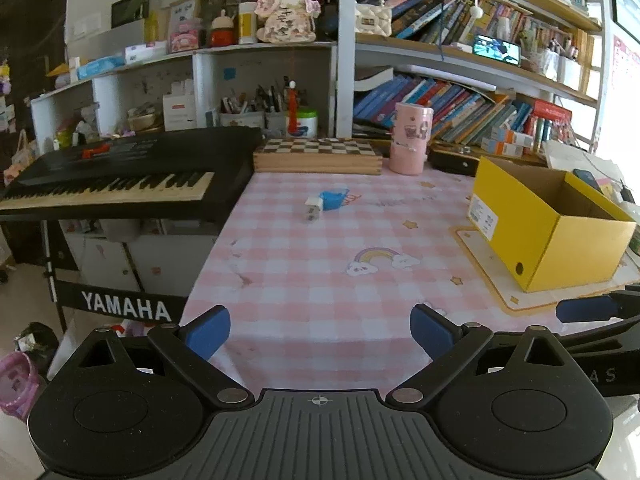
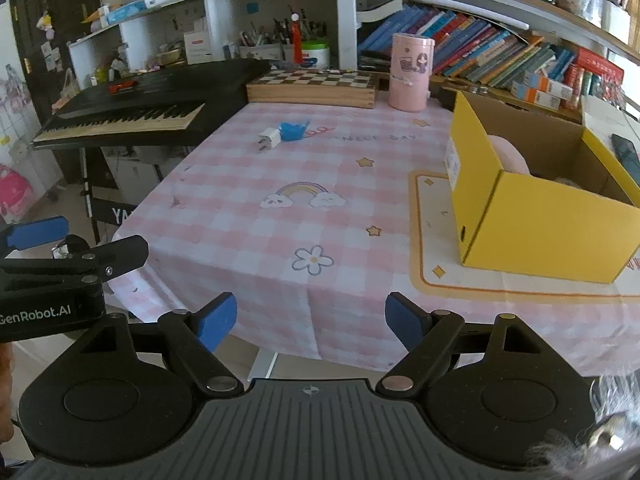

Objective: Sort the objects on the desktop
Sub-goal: 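Withdraw both open grippers and move them toward the white plug and blue item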

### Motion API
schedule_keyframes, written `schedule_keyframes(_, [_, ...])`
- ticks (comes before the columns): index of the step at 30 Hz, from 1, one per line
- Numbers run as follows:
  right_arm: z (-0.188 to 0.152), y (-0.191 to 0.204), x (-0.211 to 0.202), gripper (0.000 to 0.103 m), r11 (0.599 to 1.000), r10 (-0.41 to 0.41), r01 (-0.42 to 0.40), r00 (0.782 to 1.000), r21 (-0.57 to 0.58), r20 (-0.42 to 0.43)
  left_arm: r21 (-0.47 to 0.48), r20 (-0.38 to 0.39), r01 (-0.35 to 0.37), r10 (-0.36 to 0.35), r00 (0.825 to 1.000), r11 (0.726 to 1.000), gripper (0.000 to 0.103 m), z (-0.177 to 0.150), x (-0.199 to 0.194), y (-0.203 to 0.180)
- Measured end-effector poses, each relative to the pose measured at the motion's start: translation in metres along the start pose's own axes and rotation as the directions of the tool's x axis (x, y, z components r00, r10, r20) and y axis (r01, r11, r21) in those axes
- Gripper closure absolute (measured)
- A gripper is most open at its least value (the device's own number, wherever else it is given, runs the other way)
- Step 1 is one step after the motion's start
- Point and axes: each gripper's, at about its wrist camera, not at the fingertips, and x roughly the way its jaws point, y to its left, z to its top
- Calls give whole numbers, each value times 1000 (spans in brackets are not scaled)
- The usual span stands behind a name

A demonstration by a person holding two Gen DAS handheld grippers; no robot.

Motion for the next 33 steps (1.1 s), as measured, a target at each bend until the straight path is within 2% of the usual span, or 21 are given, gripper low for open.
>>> schedule_keyframes(12, [22,-5,33,22,1000,25,-25,999,-6,-24,-13,-24,-15,15,1000,1000,5,14,33,6])
schedule_keyframes(33, [95,-39,119,22,998,57,-58,994,-13,-97,-37,-78,-32,29,996,999,5,64,120,5])
